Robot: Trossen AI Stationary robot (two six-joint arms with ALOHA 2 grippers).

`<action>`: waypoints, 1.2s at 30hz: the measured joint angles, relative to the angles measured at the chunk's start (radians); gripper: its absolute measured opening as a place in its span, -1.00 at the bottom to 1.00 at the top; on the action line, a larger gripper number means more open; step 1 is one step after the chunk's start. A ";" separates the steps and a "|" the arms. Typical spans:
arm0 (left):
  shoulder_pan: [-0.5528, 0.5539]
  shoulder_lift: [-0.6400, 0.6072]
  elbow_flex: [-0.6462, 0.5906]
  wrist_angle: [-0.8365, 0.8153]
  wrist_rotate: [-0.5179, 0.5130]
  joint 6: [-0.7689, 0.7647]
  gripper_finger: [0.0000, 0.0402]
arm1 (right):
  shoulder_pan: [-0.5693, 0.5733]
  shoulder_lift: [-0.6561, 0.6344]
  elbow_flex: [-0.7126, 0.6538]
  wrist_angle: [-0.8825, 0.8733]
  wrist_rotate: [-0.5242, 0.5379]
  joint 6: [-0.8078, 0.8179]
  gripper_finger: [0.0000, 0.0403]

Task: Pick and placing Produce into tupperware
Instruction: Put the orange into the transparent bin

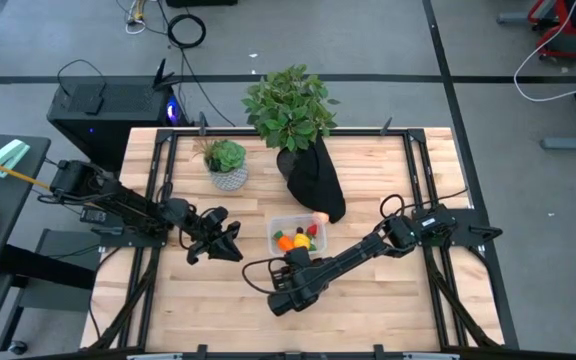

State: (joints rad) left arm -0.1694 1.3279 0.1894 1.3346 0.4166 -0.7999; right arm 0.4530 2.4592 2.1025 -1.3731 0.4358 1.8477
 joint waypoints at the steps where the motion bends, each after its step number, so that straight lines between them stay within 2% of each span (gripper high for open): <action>1: 0.000 0.000 0.000 0.000 0.000 0.000 -0.74 | 0.000 0.000 0.000 0.000 0.000 0.000 0.32; 6: 0.000 0.000 0.000 0.000 0.000 0.000 -0.74 | 0.000 0.000 0.000 -0.001 0.000 0.000 0.22; 20: 0.000 0.000 0.000 0.000 0.000 0.002 -0.74 | 0.018 -0.009 0.001 0.001 -0.051 0.002 0.23; 26: 0.000 0.000 0.000 0.001 0.000 0.011 -0.74 | 0.047 -0.057 0.000 0.009 -0.056 0.011 0.23; 32: 0.000 0.000 0.000 0.008 0.000 0.011 -0.74 | 0.081 -0.148 0.000 0.009 -0.026 0.017 0.23; 36: 0.000 0.000 0.000 0.008 0.000 0.012 -0.74 | 0.095 -0.222 0.001 0.008 0.076 0.019 0.23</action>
State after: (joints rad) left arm -0.1692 1.3281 0.1894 1.3422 0.4164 -0.7883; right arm 0.5483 2.2368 2.1032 -1.3647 0.5118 1.8664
